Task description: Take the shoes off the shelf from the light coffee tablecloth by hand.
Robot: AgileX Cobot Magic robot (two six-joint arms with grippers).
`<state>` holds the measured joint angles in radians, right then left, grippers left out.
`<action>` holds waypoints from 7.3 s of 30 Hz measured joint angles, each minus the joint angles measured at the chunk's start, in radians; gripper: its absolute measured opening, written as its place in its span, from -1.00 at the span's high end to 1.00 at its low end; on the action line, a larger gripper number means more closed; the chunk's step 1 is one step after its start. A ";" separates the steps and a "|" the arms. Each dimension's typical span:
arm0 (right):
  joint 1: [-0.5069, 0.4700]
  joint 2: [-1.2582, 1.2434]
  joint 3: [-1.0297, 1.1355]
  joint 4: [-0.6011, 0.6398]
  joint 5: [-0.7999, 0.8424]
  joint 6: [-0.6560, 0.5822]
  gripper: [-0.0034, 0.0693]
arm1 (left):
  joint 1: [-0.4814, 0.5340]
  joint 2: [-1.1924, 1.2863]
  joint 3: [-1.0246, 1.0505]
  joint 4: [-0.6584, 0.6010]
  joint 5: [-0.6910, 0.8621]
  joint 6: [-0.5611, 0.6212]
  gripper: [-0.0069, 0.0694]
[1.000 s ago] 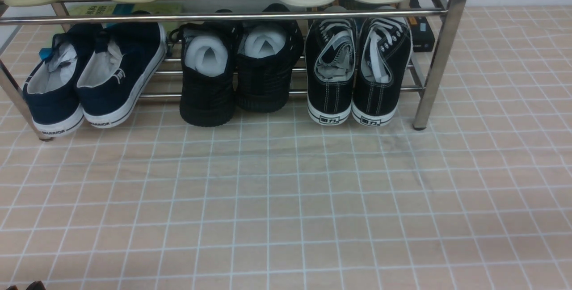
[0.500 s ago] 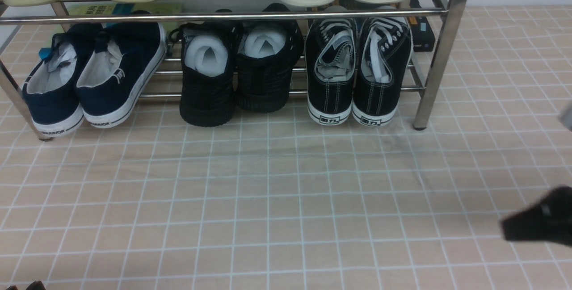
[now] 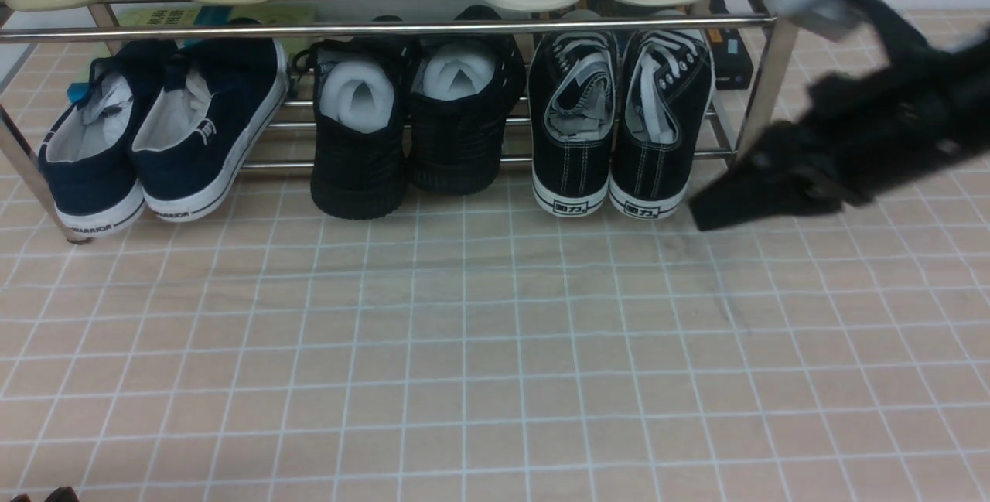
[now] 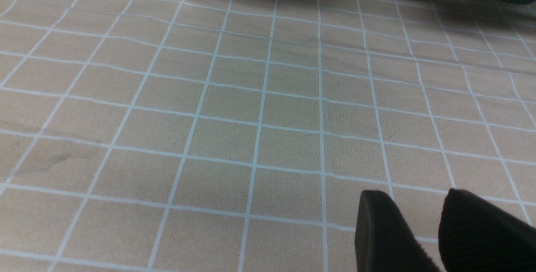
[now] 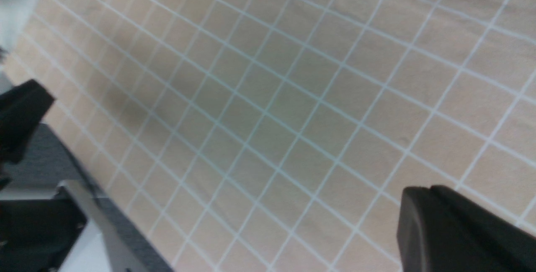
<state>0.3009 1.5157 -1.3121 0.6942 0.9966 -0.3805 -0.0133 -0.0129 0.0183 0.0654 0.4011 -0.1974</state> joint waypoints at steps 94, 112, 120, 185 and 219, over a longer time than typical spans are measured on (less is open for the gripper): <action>0.601 0.043 -0.331 -0.637 0.270 0.562 0.87 | 0.000 0.000 0.000 0.001 0.000 0.000 0.19; 0.601 0.207 -0.149 -0.748 -0.060 0.758 0.87 | 0.000 0.000 0.000 0.001 0.000 0.000 0.19; 0.601 0.298 -0.149 -0.764 -0.158 0.786 0.86 | 0.000 0.000 0.000 0.001 0.000 0.000 0.19; 0.166 0.405 -0.399 -0.823 -0.220 0.689 0.10 | 0.000 0.000 0.000 0.001 0.000 0.000 0.19; 0.203 0.178 -0.385 -0.577 0.240 0.358 0.90 | 0.000 0.000 0.000 0.001 0.000 0.000 0.19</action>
<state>0.5037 1.6934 -1.6969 0.1167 1.2370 -0.0221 -0.0133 -0.0129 0.0183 0.0664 0.4011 -0.1974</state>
